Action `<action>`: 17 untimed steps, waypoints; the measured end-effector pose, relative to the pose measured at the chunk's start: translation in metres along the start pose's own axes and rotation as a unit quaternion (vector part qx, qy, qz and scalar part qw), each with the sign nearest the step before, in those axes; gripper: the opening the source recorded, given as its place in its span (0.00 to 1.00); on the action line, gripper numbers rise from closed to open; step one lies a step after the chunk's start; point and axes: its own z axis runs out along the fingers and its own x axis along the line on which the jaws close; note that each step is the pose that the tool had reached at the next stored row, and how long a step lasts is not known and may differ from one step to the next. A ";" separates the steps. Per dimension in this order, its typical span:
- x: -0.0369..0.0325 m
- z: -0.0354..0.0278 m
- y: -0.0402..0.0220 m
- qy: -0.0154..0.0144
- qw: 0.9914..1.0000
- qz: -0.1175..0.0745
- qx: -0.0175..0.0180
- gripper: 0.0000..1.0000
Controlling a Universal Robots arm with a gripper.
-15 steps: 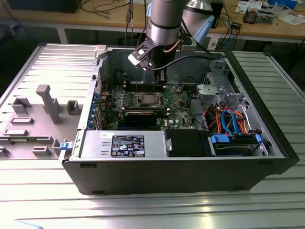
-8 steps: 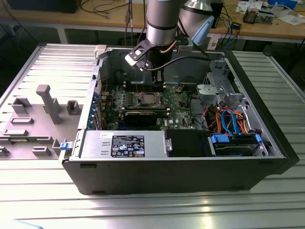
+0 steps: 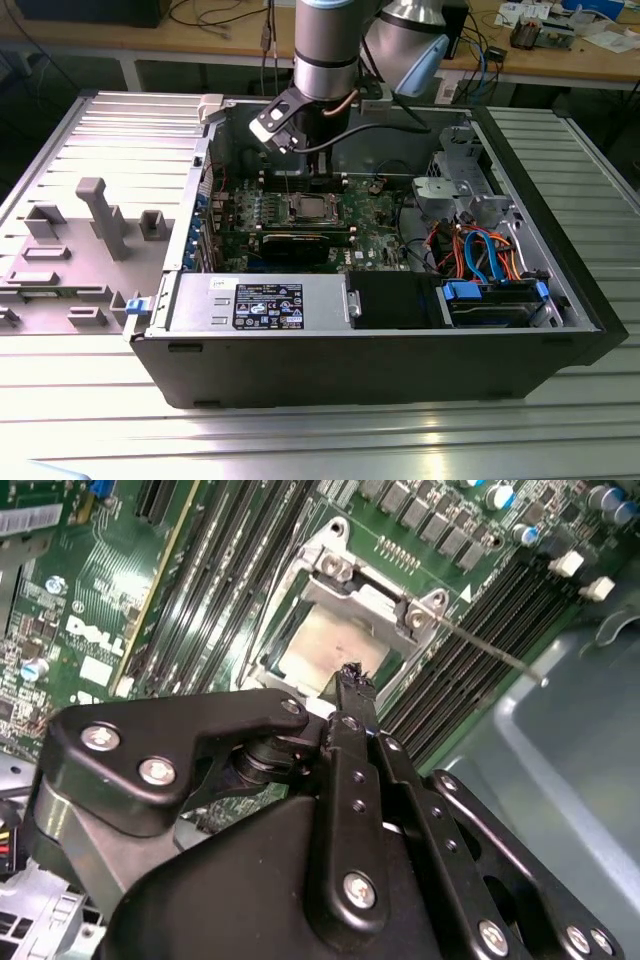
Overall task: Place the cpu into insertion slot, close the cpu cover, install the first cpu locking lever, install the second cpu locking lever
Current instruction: 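Close the cpu cover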
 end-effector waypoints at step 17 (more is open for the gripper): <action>-0.0004 0.0161 -0.0232 0.000 1.000 -0.002 0.000 0.11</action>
